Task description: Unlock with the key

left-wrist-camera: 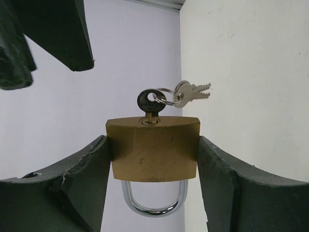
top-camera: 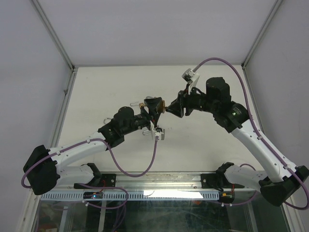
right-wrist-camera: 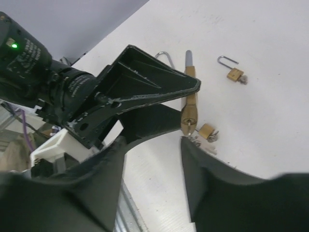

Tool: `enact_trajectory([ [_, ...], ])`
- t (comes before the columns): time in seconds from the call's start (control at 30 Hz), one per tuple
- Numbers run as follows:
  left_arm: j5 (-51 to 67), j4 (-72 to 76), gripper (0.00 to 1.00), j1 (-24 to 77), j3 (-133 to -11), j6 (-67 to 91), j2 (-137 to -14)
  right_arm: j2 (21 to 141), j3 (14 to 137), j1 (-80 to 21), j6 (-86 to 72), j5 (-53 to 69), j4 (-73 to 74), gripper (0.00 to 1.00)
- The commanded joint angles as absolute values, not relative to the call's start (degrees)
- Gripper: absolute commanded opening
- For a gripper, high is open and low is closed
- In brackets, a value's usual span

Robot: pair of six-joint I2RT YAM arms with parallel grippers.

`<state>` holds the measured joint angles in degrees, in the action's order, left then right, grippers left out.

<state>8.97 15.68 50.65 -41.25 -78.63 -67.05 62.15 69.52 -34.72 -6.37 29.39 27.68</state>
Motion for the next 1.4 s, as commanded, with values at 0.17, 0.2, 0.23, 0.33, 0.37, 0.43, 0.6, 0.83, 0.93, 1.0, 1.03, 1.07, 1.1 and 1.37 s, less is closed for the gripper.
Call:
enact_trajectory([
  [0.17, 11.26, 25.03, 0.0, 50.8, -45.06, -80.29, -65.14, 65.06, 68.66, -34.85, -12.58, 24.67, 22.22, 0.43],
  [0.2, 11.25, 24.98, 0.0, 50.8, -45.06, -80.26, -65.08, 65.71, 69.0, -34.82, -12.31, 25.32, 22.22, 0.44],
  [0.23, 11.33, 24.99, 0.0, 50.81, -45.01, -80.15, -64.98, 66.35, 69.3, -34.85, -12.23, 26.01, 22.29, 0.42],
  [0.33, 11.43, 25.09, 0.0, 50.8, -44.85, -80.02, -64.94, 67.61, 68.94, -35.05, -12.16, 26.39, 22.0, 0.35],
  [0.37, 11.43, 25.18, 0.0, 50.8, -44.77, -80.11, -64.87, 67.89, 68.65, -34.99, -12.21, 25.99, 21.95, 0.34],
  [0.43, 11.56, 25.23, 0.0, 50.85, -44.69, -80.14, -64.78, 68.24, 68.3, -35.02, -12.09, 26.31, 21.61, 0.27],
  [0.6, 11.54, 25.24, 0.0, 50.8, -44.39, -80.06, -64.52, 67.36, 67.01, -34.98, -11.62, 26.88, 21.54, 0.23],
  [0.83, 11.86, 25.53, 0.0, 50.81, -44.18, -80.06, -64.51, 66.09, 65.25, -35.05, -11.96, 25.8, 21.81, 0.06],
  [0.93, 12.02, 25.75, 0.0, 50.84, -44.12, -80.23, -64.51, 66.09, 65.15, -35.01, -12.42, 26.51, 21.07, 0.0],
  [1.0, 12.06, 26.31, 0.0, 50.8, -44.11, -80.01, -64.56, 66.3, 65.19, -35.12, -12.53, 26.99, 20.6, 0.0],
  [1.03, 12.0, 26.89, 0.0, 50.8, -44.13, -79.68, -64.65, 66.56, 65.21, -35.38, -12.75, 26.98, 20.5, 0.0],
  [1.07, 11.92, 27.53, 0.0, 50.84, -44.2, -79.38, -65.02, 66.94, 65.36, -35.65, -12.99, 26.99, 20.28, 0.0],
  [1.1, 11.87, 28.51, 0.0, 50.88, -44.22, -79.09, -65.41, 67.5, 65.46, -36.06, -13.59, 26.65, 19.87, 0.0],
  [1.37, 15.35, 37.15, 0.0, 51.28, -43.91, -77.86, -68.3, 72.23, 65.73, -39.1, -22.98, 22.35, 8.4, 0.0],
])
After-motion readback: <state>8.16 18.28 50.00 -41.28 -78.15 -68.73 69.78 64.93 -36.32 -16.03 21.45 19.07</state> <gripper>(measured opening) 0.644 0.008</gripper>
